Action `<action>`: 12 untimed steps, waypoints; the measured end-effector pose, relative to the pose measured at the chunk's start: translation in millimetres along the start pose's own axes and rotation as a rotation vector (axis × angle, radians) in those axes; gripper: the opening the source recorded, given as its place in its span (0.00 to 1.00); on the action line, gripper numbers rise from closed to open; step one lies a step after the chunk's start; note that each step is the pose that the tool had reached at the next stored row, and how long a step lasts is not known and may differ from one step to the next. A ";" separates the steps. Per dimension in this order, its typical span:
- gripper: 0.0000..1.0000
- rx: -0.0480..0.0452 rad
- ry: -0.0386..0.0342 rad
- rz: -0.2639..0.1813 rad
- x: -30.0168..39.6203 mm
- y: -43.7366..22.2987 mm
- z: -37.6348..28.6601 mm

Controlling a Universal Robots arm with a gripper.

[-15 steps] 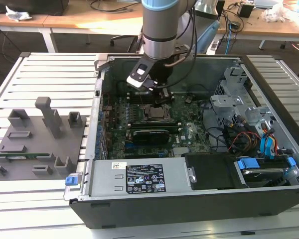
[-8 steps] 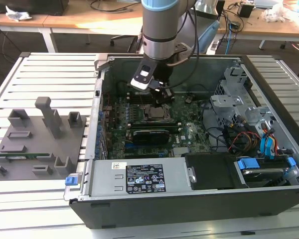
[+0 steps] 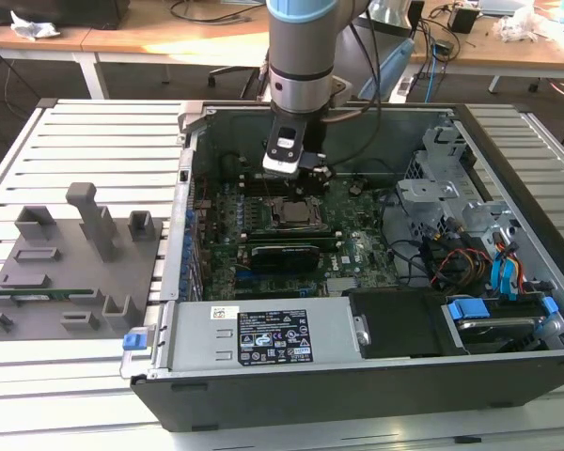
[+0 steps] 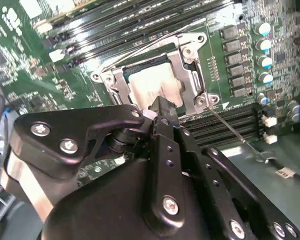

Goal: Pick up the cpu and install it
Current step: 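Close the cpu cover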

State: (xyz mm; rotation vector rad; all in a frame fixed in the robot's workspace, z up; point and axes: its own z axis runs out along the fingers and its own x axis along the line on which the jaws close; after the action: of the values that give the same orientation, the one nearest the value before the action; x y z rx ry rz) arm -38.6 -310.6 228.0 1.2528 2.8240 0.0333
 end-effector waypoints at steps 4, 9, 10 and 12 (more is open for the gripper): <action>0.11 -0.0039 0.0042 -0.133 0.1 0.1 0.2; 0.11 -0.0066 0.0071 -0.265 0.4 0.3 0.2; 0.11 -0.0074 0.0078 -0.296 0.4 0.4 0.3; 0.11 -0.0081 0.0087 -0.325 0.5 0.4 0.3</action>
State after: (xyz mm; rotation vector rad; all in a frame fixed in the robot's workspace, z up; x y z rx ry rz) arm -38.6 -310.0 227.7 0.7793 2.9913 0.0367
